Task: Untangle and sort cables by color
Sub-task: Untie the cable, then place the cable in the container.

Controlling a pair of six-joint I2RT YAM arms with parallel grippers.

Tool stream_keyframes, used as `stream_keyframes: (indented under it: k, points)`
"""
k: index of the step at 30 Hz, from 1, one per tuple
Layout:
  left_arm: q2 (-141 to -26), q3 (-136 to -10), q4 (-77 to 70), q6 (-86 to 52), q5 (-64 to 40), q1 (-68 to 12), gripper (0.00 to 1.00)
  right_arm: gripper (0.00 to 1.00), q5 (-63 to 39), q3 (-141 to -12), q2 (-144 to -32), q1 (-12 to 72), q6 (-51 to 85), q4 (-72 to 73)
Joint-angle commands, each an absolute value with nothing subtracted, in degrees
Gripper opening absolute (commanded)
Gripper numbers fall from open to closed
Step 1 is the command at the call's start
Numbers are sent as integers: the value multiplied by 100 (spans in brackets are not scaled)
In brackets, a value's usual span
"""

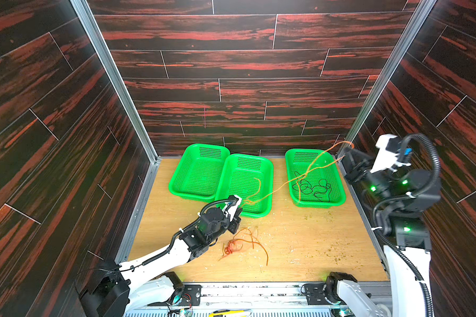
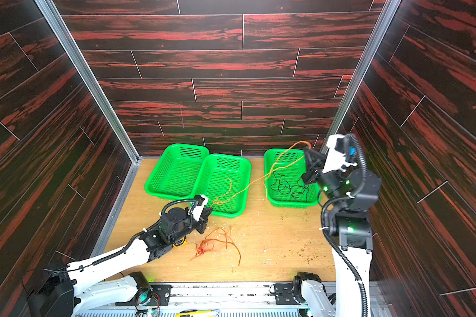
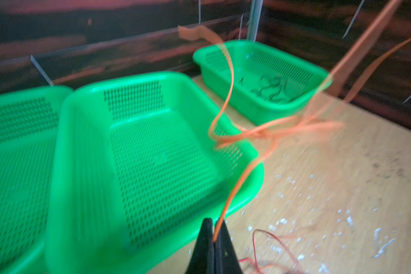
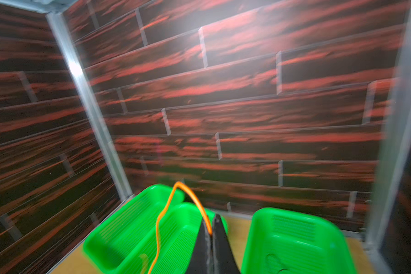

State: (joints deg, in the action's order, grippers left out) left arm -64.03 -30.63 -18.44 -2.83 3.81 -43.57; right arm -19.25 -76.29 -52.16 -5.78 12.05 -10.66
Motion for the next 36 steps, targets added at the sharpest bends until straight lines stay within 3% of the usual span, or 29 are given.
stream_keyframes:
  k: [1, 16, 29, 36]
  points:
    - [-6393, -2948, -1837, -392, 597, -4276, 0, 0, -1523, -8216, -5455, -657, 847, -1559]
    - [-7144, -2801, -2316, -537, 434, -4067, 0, 0, -1526, -10854, -6897, -712, 246, -2412]
    - [-6767, -2969, -2259, -242, -1063, -4060, 0, 0, -4207, -11446, -7935, -614, 765, -1898]
    - [-6666, -3030, -1859, -25, -1652, -4104, 0, 0, -4298, -11768, -8534, 440, 249, -1850]
